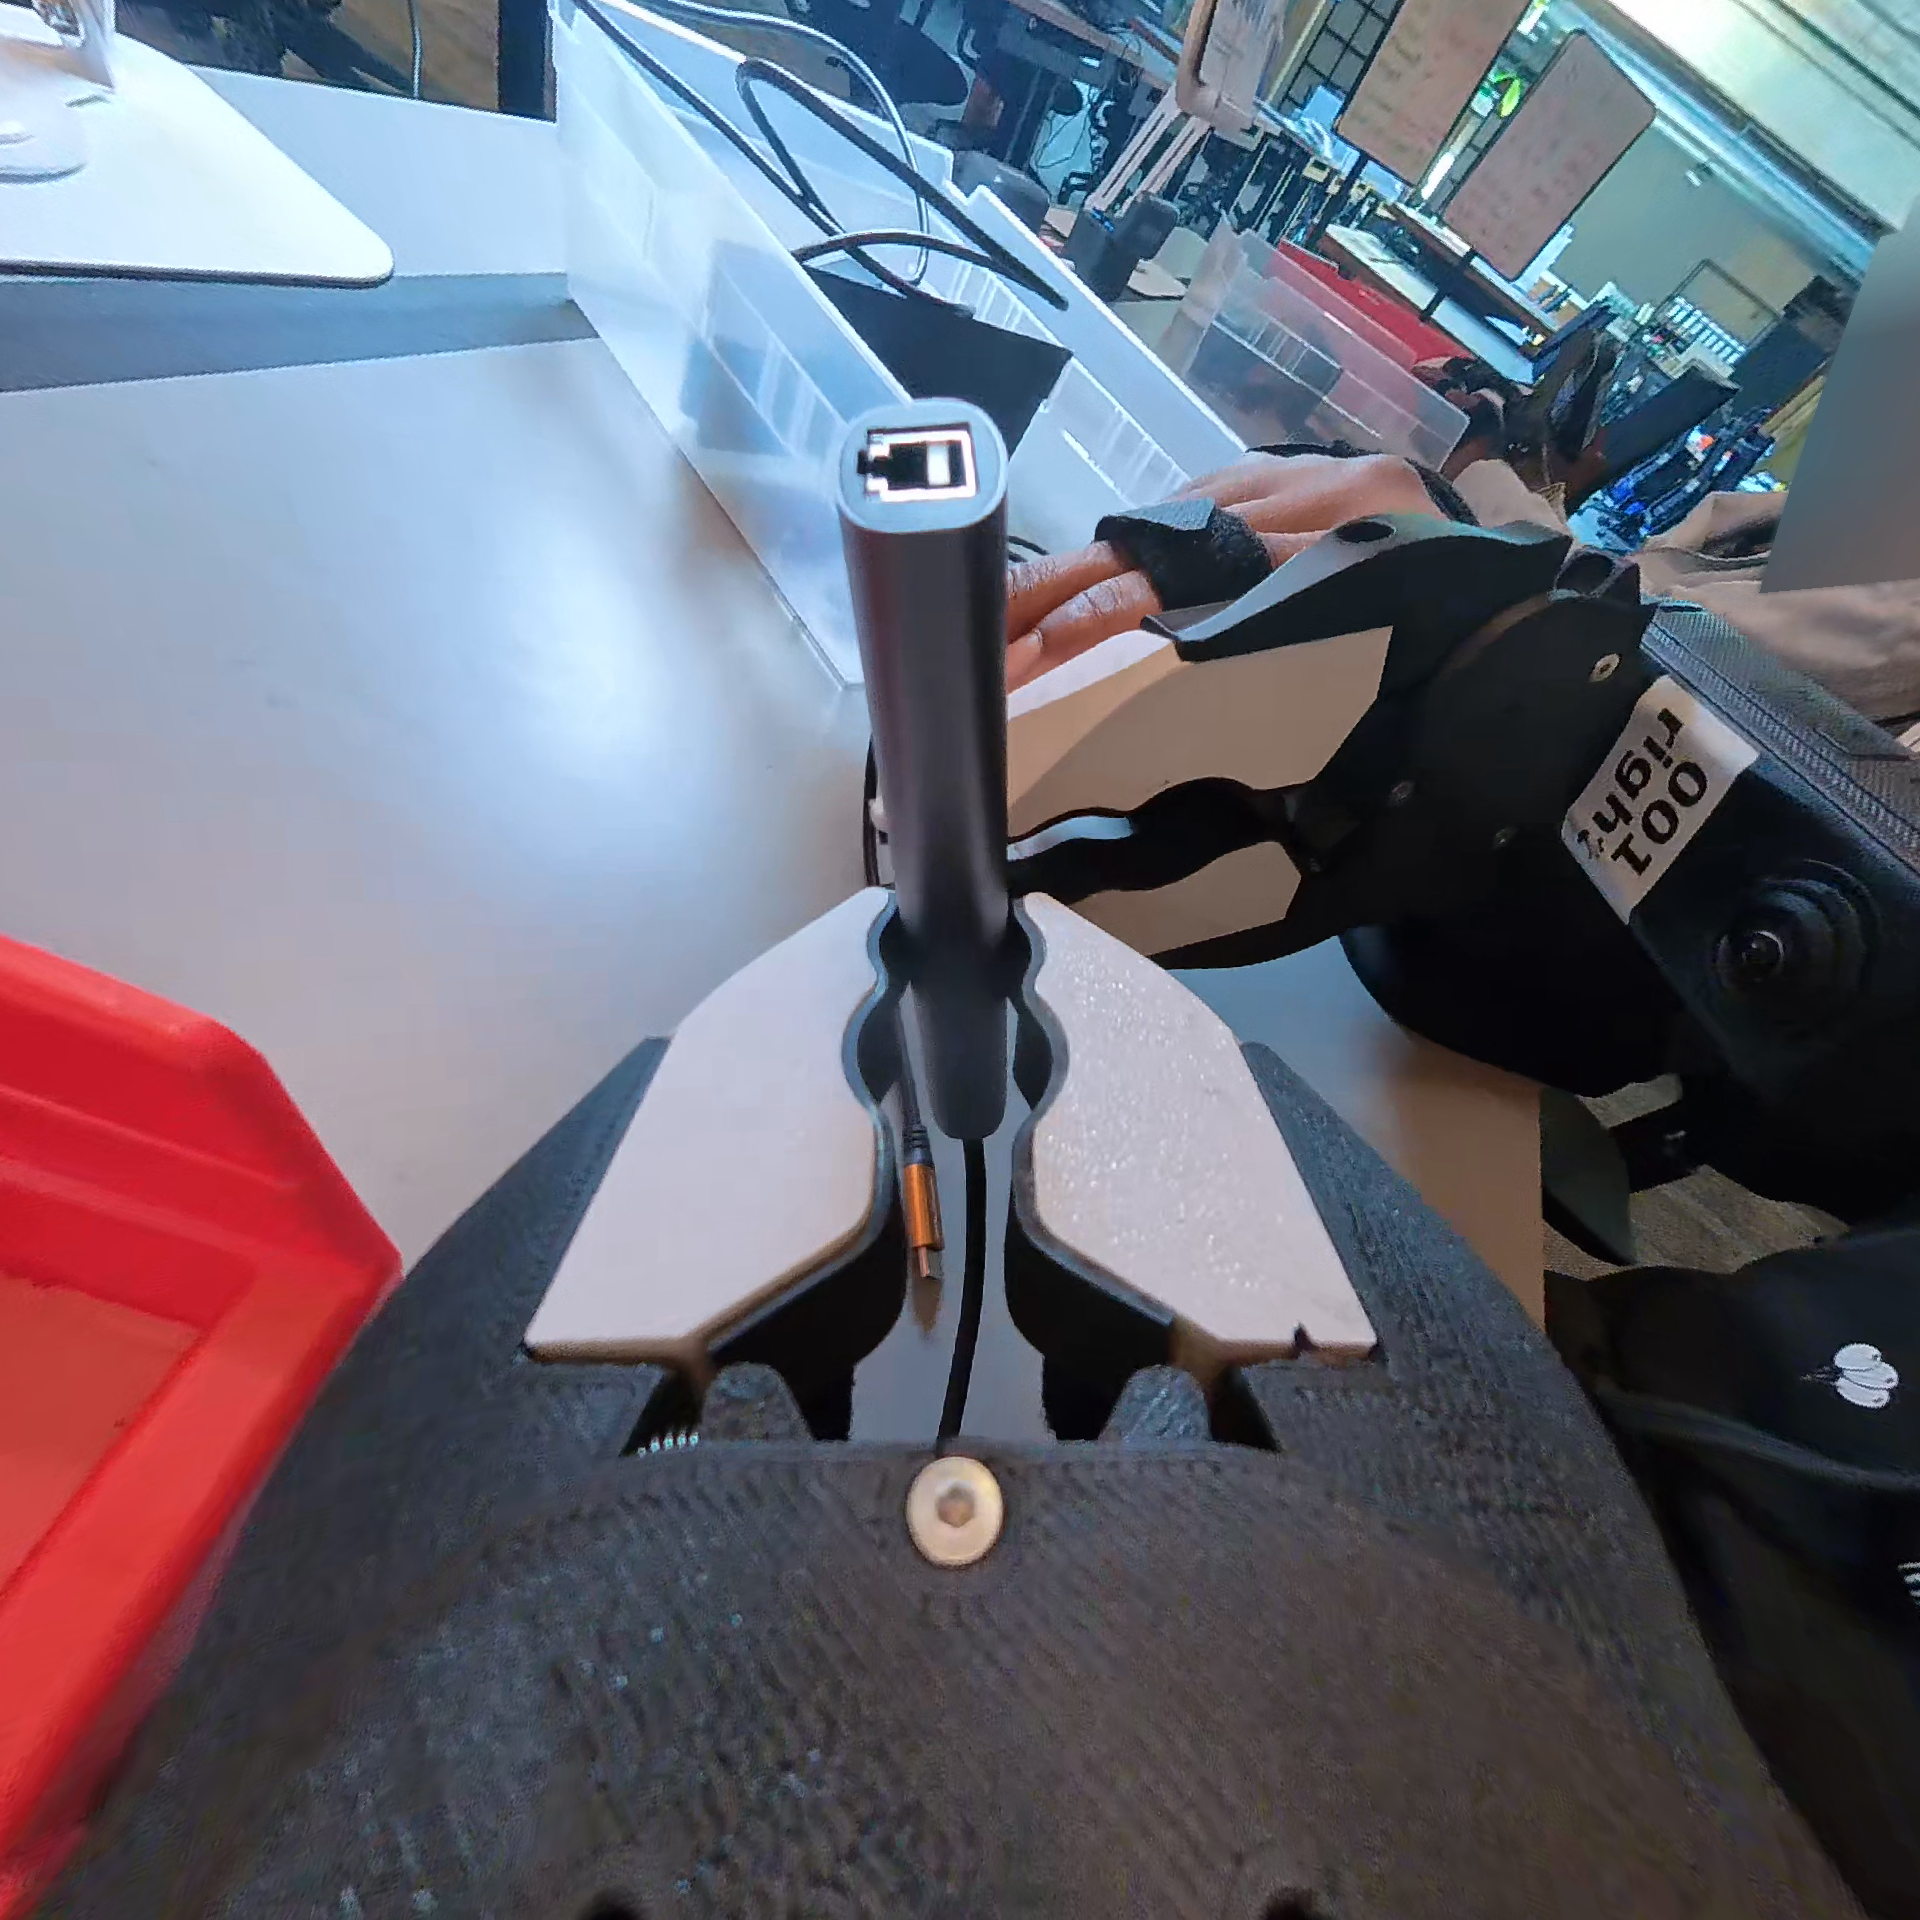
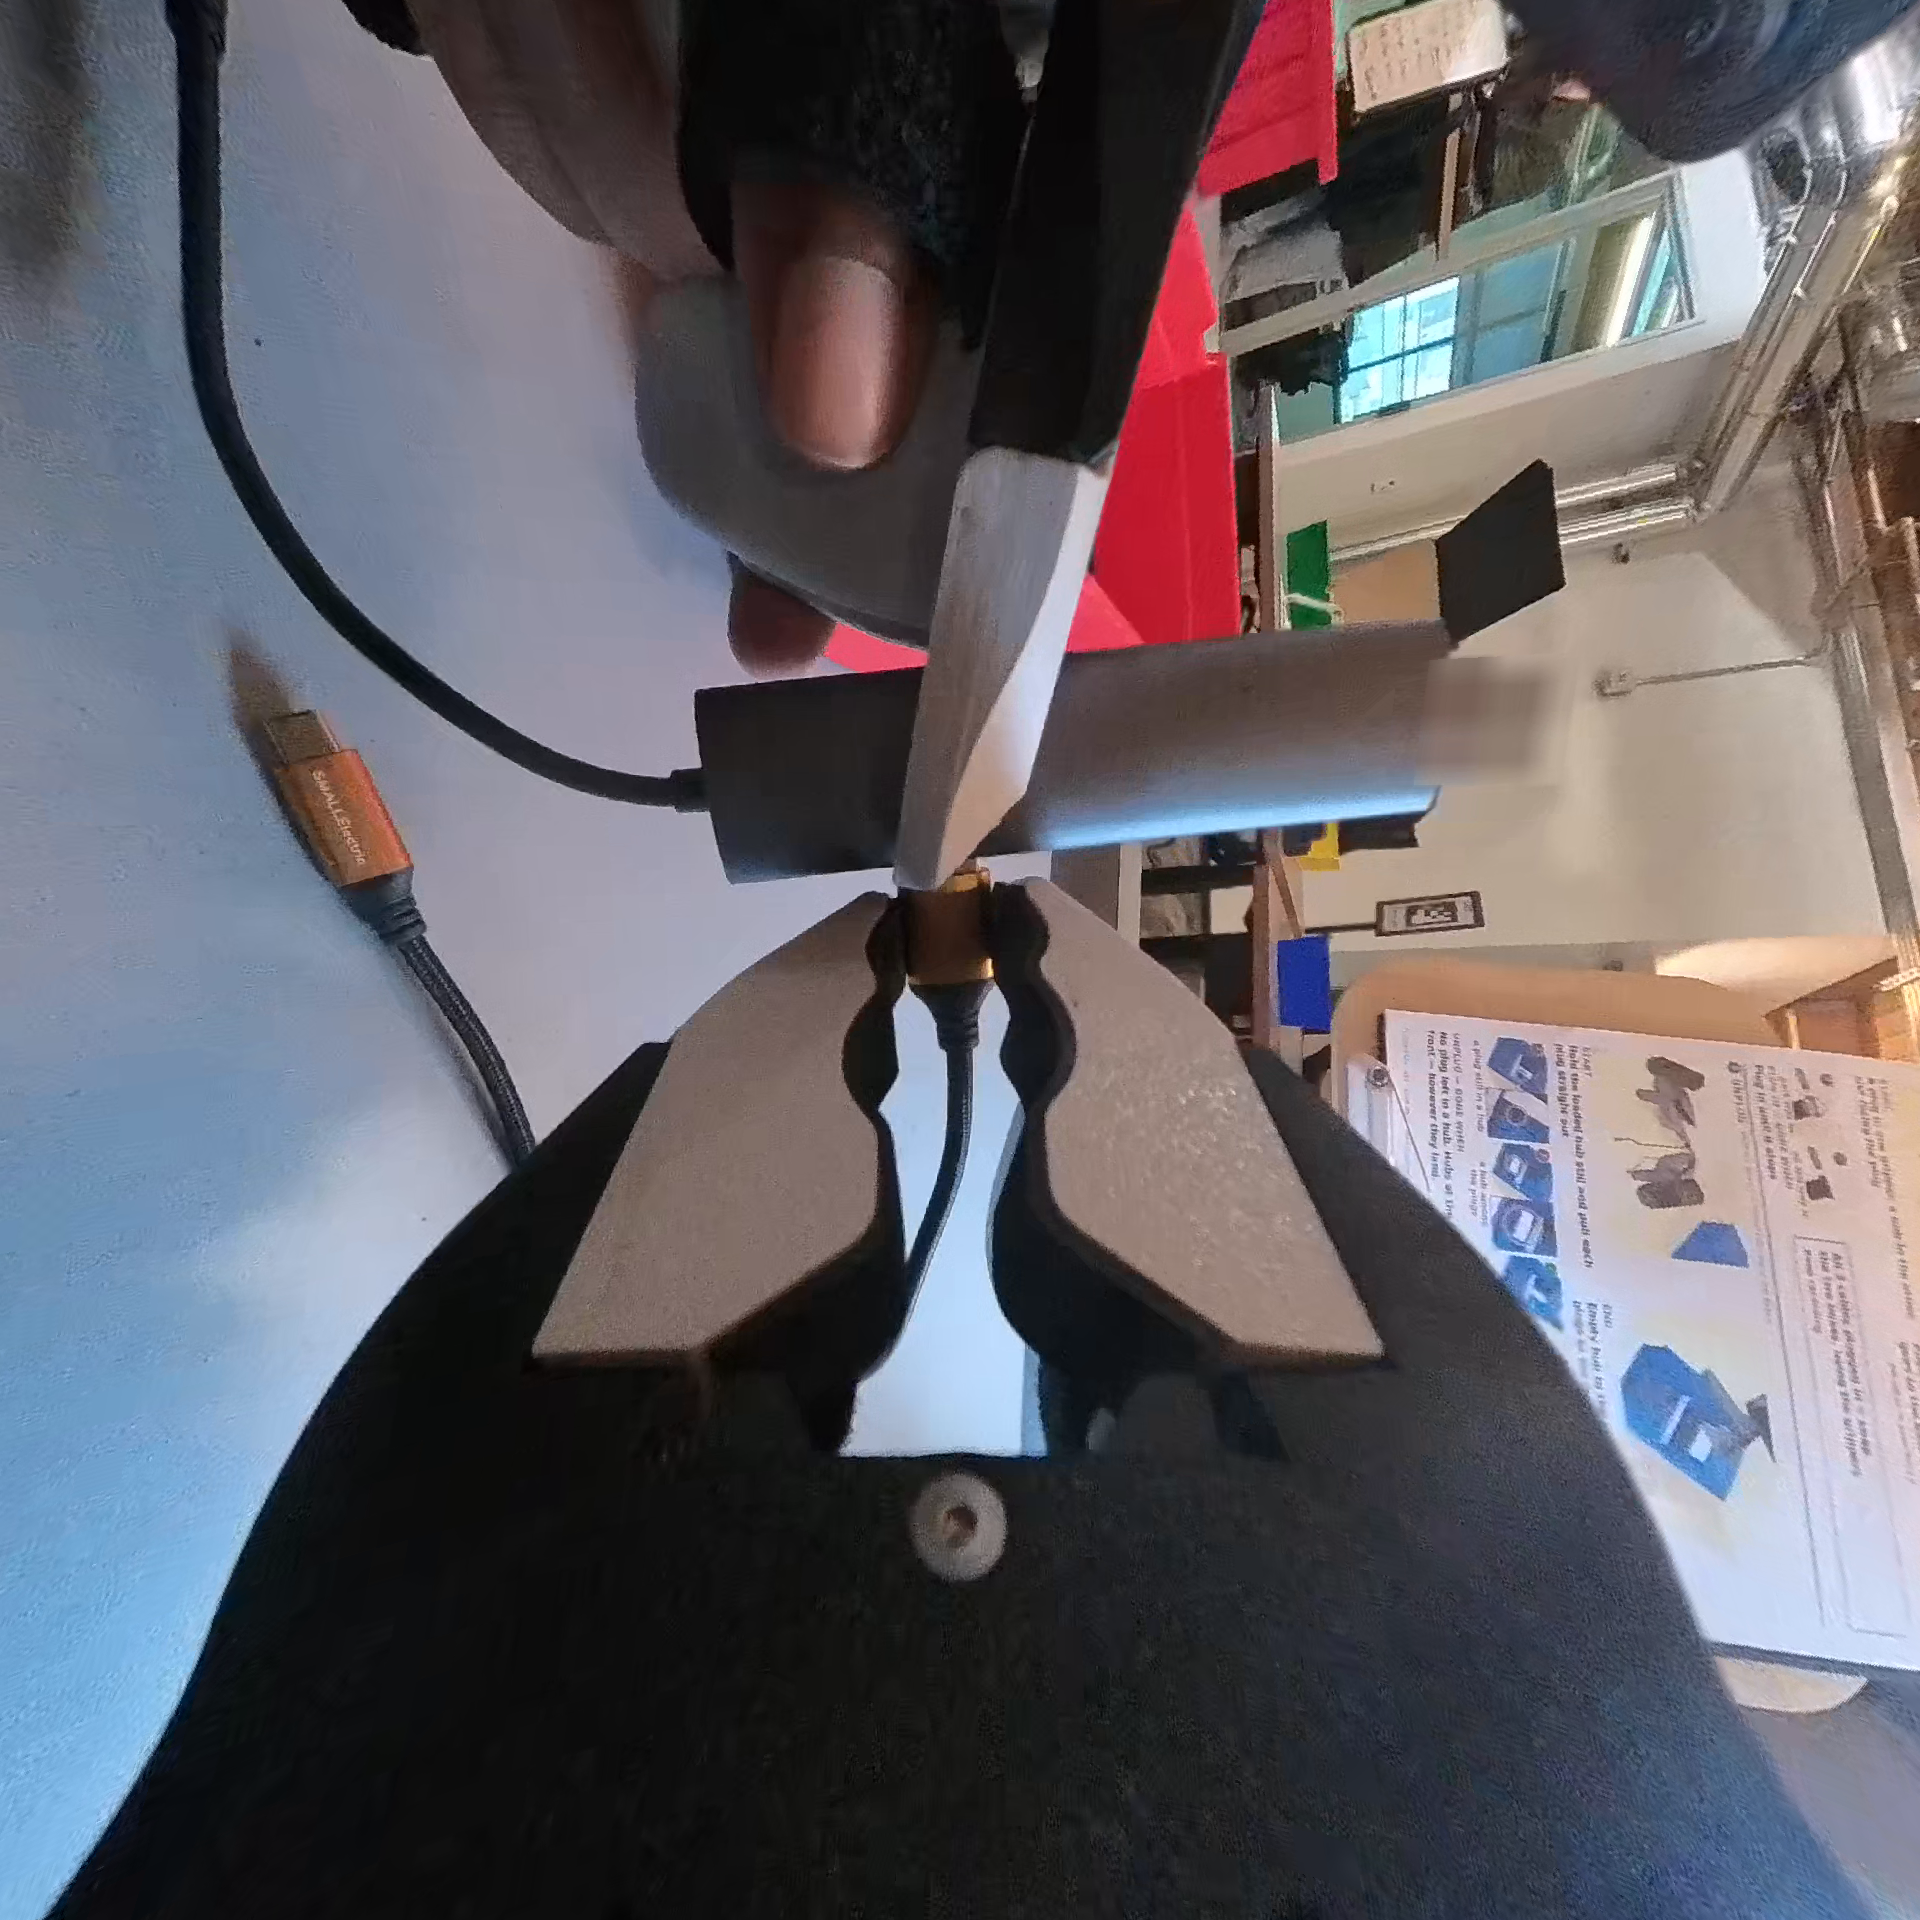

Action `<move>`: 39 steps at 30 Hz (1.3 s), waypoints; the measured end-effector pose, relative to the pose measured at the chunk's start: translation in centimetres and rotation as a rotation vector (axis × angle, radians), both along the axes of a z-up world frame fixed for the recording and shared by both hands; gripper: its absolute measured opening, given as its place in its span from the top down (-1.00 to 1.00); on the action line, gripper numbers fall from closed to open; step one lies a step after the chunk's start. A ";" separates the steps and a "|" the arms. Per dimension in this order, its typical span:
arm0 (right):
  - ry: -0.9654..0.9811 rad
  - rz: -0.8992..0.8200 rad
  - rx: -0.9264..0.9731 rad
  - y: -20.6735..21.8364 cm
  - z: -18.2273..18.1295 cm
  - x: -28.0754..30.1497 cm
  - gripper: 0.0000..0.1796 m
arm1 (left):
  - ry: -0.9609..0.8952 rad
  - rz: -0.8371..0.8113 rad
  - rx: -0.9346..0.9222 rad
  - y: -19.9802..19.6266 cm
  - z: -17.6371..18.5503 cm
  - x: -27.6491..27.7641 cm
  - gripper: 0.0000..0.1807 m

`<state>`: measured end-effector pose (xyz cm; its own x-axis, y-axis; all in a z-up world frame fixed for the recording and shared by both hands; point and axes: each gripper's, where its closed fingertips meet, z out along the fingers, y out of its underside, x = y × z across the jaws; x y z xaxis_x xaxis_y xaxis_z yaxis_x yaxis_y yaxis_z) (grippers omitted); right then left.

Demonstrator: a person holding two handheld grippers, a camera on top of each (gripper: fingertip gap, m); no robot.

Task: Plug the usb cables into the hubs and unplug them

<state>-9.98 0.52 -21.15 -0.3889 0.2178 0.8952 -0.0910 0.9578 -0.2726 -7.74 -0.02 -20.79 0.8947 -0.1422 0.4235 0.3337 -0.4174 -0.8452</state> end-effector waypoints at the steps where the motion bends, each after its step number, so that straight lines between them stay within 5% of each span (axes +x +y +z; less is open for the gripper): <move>1: 0.000 0.004 -0.002 0.0 0.1 0.0 0.81 | 0.006 0.000 -0.001 0.0 0.1 0.0 0.80; 13: -0.013 -0.006 0.018 0.9 0.3 -0.2 0.80 | 0.101 0.016 -0.081 0.5 0.1 -0.2 0.81; 16: -0.028 -0.192 0.042 7.6 0.1 0.7 0.81 | 0.230 0.179 -0.085 -1.9 0.4 -4.9 0.81; 17: 0.013 -0.176 -0.013 8.3 1.3 1.2 0.81 | 0.090 0.111 -0.014 -2.6 1.8 -4.2 0.81; 22: 0.103 -0.205 -0.034 8.5 6.7 0.8 0.82 | 0.133 0.029 0.047 -1.1 4.1 -1.7 0.81; 33: 0.152 -0.339 -0.102 13.5 10.4 3.0 0.82 | 0.077 0.035 -0.002 -1.2 1.3 -2.3 0.81; 39: 0.296 -0.478 -0.198 17.8 15.3 5.7 0.82 | 0.075 0.026 -0.021 -1.1 0.1 -2.2 0.81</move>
